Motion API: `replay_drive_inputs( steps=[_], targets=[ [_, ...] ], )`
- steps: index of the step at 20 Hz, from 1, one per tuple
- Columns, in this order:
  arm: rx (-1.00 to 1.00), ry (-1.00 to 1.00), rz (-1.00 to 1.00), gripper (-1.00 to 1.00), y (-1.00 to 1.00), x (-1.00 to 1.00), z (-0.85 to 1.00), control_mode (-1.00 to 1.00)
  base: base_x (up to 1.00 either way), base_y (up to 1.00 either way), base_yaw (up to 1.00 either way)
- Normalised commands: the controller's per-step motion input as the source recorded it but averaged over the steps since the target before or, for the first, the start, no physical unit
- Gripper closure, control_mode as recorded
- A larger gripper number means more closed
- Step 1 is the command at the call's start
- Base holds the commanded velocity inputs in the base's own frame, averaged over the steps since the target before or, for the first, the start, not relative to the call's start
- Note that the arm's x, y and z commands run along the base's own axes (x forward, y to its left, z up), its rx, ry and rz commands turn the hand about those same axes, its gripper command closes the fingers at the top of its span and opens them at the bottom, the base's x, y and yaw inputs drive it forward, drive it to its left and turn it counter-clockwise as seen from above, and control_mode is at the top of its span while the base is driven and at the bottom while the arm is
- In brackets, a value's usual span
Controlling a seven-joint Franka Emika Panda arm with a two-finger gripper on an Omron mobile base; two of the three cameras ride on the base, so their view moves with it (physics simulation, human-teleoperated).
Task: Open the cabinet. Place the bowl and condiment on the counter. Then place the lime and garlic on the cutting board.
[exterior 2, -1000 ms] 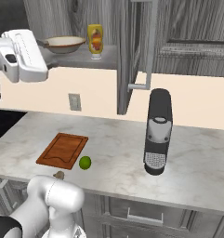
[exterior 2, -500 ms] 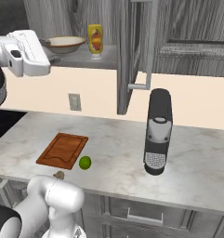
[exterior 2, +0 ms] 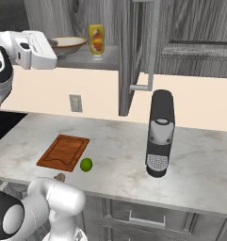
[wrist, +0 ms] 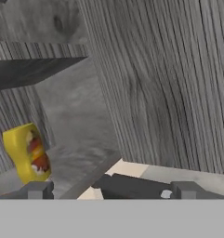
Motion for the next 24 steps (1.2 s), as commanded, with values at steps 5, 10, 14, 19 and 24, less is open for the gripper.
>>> replay_drive_inputs(
  steps=[5, 10, 14, 19, 24],
  targets=[
    [-0.01, 0.04, 0.0, -1.0, 0.0, 0.25, 0.0, -1.0, 0.0, 0.0, 0.0],
    [-0.01, 0.0, 0.02, -1.0, 0.0, 0.22, -0.04, -1.0, 0.0, 0.0, 0.0],
    [0.0, -0.03, 0.02, -1.0, 0.0, 0.14, -0.08, -1.0, 0.0, 0.0, 0.0],
    [0.0, -0.06, 0.02, -1.0, 0.0, 0.16, -0.05, -1.0, 0.0, 0.0, 0.0],
    [0.0, -0.06, 0.01, -1.0, 0.0, 0.16, 0.0, -1.0, 0.0, 0.0, 0.0]
  ],
)
